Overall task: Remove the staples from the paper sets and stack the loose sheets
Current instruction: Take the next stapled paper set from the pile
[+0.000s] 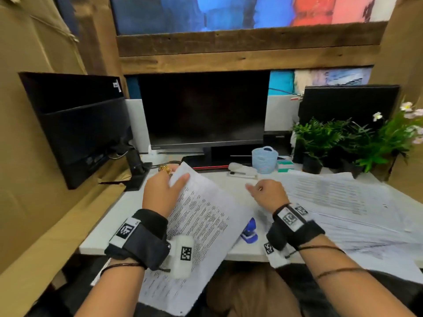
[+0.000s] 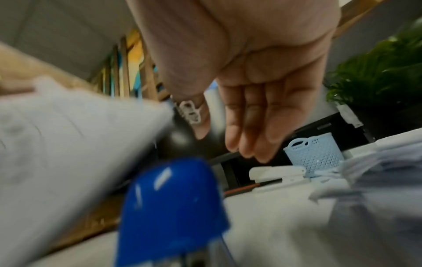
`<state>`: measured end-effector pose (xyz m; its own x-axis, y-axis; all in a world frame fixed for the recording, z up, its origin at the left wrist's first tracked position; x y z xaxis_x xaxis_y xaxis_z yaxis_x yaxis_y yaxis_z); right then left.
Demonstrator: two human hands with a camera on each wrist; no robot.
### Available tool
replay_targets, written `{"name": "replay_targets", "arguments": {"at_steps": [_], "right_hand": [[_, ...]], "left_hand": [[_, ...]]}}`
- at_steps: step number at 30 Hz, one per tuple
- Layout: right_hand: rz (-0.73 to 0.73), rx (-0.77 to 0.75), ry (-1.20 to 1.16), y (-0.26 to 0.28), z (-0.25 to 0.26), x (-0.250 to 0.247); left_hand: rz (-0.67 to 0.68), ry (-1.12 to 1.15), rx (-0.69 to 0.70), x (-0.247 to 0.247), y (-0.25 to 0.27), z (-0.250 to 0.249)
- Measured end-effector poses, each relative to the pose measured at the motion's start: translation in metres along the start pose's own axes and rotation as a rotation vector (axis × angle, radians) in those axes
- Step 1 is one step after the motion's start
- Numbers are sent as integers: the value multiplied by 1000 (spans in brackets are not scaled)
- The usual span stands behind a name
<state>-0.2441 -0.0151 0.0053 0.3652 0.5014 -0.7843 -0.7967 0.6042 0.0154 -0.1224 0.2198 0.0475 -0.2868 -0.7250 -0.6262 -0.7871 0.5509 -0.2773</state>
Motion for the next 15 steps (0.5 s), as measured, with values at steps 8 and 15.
{"name": "replay_targets", "arguments": {"at_steps": [8, 15], "right_hand": [[522, 133, 328, -13, 21, 60], [252, 166, -299, -12, 22, 36]], "left_hand": [[122, -136, -4, -1, 14, 7], [198, -206, 38, 5, 22, 15]]}}
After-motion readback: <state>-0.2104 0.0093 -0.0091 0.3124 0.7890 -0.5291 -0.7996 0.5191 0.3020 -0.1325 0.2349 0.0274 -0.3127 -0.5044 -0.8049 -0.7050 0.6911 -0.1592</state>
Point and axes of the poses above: each hand's wrist, its own y-axis away from the middle knuckle, its own x-axis out of the palm, z = x × y, the point moved 3 cm from there along -y, towards the middle knuckle, and after that the axes turned 14 degrees about z, right-handed, at the moved point
